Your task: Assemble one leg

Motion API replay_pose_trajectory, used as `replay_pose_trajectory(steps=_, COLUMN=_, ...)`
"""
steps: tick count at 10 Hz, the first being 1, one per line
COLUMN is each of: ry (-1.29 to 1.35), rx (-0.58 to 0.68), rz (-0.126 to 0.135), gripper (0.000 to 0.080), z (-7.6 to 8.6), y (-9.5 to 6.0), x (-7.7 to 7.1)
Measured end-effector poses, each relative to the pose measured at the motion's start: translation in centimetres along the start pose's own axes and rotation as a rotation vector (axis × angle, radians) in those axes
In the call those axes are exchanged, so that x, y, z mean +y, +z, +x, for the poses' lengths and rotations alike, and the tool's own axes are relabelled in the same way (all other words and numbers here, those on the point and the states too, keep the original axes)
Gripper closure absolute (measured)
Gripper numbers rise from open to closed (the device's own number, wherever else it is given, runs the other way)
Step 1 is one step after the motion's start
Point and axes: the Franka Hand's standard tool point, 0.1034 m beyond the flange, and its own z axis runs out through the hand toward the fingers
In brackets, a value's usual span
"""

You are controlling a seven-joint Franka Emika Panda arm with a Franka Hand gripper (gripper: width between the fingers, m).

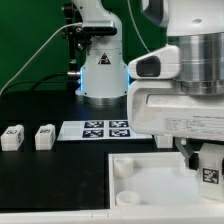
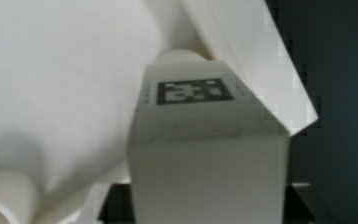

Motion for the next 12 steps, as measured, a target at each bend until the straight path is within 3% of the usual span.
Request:
replay_pose_trajectory(steps=3, ry=0.394, rx=-0.038, rz=0.017, gripper=0.0505, z=0.1, y=0.1, x=0.8)
replay_pose_trajectory(steps=6, ry=0.744, rx=-0.056, rz=0.002, gripper=0.0505, z=-1.1, y=0.0, x=0.6)
replay_pose_trajectory(steps=9, ry=0.694, rx=-0.055, rz=0.004, gripper=0.0497, z=-1.1, y=0.0, x=0.6)
replay_pose_trajectory(steps=10, ry=0.678, rx=-0.055, rz=0.004, gripper=0.0311, z=-1.1, y=0.0, x=0.6)
replay_pose_trajectory(steps=11, ry=0.615, rx=-0.055, rz=0.005, gripper=0.0203, z=-1.2, y=0.0, x=0.5)
replay_pose_trajectory(steps=12, ry=0.426, rx=-0.040, rz=-0.003, gripper=0.0166, z=-1.5, y=0.1, x=0.4)
